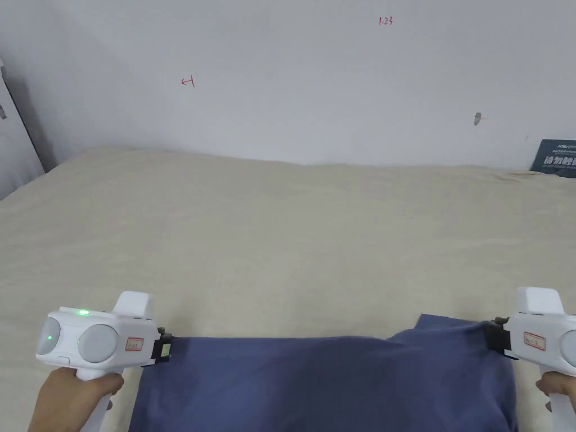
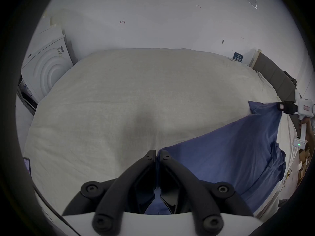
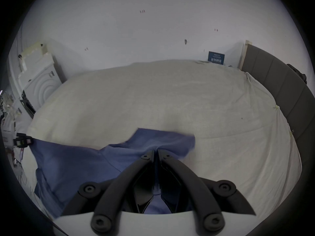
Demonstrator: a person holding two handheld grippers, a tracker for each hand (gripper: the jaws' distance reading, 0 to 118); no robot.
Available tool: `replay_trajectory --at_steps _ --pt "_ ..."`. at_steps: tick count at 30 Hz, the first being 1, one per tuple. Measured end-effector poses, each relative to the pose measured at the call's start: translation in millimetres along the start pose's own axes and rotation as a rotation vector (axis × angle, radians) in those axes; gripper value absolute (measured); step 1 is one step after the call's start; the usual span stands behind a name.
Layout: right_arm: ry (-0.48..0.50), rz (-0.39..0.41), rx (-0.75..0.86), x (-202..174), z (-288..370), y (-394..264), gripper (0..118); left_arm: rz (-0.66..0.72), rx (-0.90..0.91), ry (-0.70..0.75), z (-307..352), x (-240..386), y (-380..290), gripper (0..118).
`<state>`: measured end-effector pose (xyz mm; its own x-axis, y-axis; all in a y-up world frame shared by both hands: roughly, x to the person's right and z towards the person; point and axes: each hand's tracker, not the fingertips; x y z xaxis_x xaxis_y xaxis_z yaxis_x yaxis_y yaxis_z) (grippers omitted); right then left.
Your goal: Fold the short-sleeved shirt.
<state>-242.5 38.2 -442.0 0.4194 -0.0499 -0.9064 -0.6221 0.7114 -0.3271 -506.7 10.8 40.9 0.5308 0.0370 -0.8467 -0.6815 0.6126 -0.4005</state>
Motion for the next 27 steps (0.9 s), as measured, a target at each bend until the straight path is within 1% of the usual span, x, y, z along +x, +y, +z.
replay_trajectory --at_steps 8,14,19,27 --pt "0.078 -0.010 0.076 14 90 -23 3 0.011 0.021 0.025 36 -2 -15 1" --pt "0.104 -0.004 0.103 18 140 -55 3 0.011 0.042 0.023 75 -2 -40 1" --pt "0.110 0.002 0.089 17 158 -91 3 0.012 0.026 0.020 89 -5 -72 1" --pt "0.089 -0.047 0.006 21 156 -156 3 0.030 -0.060 0.020 89 4 -138 1"
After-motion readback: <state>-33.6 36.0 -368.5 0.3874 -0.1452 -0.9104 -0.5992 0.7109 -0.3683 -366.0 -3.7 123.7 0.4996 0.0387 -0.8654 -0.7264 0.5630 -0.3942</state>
